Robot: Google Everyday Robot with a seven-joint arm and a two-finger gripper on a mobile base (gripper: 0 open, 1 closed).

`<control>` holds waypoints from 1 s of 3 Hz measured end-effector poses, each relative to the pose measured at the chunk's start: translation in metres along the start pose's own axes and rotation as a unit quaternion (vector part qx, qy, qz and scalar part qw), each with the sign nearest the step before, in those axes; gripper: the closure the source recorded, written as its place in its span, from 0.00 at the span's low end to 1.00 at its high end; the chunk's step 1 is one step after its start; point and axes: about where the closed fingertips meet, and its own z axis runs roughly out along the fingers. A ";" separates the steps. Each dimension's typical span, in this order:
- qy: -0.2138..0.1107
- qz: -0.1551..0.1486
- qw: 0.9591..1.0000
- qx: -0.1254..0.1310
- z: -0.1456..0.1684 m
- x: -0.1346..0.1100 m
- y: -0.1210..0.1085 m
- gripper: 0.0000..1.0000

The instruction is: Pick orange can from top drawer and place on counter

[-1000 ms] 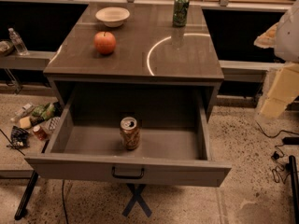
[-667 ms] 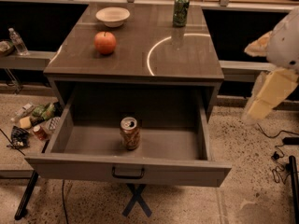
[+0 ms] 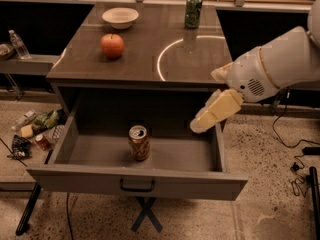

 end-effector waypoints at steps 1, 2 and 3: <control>-0.038 0.005 0.999 0.029 0.011 -0.020 -0.014 0.00; -0.040 0.007 0.999 0.028 0.016 -0.017 -0.013 0.00; -0.054 0.018 0.998 0.016 0.053 0.000 -0.007 0.00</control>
Offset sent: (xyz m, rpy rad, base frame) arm 0.0179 0.0168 0.0041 0.0593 -0.0479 -0.0395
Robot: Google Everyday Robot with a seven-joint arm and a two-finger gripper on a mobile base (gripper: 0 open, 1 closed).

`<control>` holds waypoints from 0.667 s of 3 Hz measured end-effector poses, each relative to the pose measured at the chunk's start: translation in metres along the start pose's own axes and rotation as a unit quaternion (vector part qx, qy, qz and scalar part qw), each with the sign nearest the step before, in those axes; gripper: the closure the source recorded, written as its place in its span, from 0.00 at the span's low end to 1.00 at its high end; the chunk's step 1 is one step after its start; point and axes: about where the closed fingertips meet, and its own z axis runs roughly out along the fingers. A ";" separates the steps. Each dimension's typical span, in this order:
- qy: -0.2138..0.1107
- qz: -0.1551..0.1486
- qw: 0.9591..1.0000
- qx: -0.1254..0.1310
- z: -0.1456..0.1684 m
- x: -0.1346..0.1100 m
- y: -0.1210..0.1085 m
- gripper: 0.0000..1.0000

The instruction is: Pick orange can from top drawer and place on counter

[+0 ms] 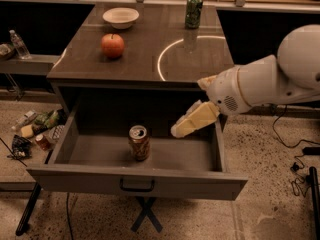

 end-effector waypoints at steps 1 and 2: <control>-0.011 0.011 1.000 -0.017 0.050 0.024 0.010 0.00; -0.024 0.006 1.000 -0.014 0.096 0.030 0.015 0.15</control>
Offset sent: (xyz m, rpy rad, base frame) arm 0.0321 0.0913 -0.1241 0.0820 -0.0583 -0.0226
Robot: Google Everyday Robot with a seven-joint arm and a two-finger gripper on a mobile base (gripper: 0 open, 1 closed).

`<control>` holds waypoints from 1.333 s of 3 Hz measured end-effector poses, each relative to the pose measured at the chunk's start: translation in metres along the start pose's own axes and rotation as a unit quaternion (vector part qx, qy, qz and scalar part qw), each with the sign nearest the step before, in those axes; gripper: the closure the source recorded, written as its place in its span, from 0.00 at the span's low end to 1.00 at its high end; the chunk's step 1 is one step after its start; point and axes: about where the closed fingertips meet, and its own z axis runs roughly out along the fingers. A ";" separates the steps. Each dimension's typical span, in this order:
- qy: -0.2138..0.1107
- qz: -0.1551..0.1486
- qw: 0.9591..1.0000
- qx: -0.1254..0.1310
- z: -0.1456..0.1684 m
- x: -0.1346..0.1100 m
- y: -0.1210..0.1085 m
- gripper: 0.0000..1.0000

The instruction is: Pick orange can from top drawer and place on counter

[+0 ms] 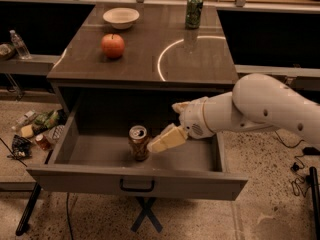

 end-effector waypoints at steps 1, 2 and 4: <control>-0.014 -0.010 1.000 0.007 0.038 0.000 0.000 0.14; -0.026 -0.016 1.000 0.002 0.070 -0.001 0.002 0.00; -0.046 -0.004 0.999 -0.013 0.121 0.006 0.007 0.19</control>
Offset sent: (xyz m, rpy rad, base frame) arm 0.0316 0.0794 -0.0633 0.0644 -0.0627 0.0245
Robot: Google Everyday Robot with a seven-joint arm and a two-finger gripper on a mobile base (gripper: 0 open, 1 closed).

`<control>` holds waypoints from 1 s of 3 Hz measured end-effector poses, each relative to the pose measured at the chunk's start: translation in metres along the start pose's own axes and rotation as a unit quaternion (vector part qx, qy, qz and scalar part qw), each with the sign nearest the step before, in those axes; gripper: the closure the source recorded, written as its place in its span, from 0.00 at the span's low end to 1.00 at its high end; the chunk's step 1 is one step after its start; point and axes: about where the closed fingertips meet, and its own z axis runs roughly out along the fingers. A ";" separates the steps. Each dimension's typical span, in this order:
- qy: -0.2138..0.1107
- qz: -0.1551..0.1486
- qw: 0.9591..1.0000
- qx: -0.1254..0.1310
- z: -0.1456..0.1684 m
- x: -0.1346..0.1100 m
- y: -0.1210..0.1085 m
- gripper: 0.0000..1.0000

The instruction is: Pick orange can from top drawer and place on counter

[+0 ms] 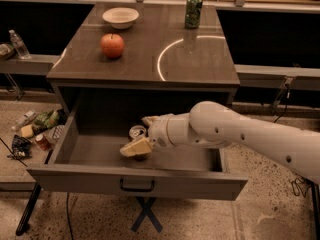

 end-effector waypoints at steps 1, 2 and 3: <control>-0.002 0.013 1.000 -0.008 0.012 0.011 -0.001 0.38; -0.006 0.017 1.000 -0.019 0.018 0.018 0.002 0.60; -0.024 0.029 0.999 -0.015 -0.007 0.005 -0.011 0.91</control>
Offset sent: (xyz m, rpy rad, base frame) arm -0.0043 0.0073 -0.0347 0.0507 0.0565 0.0358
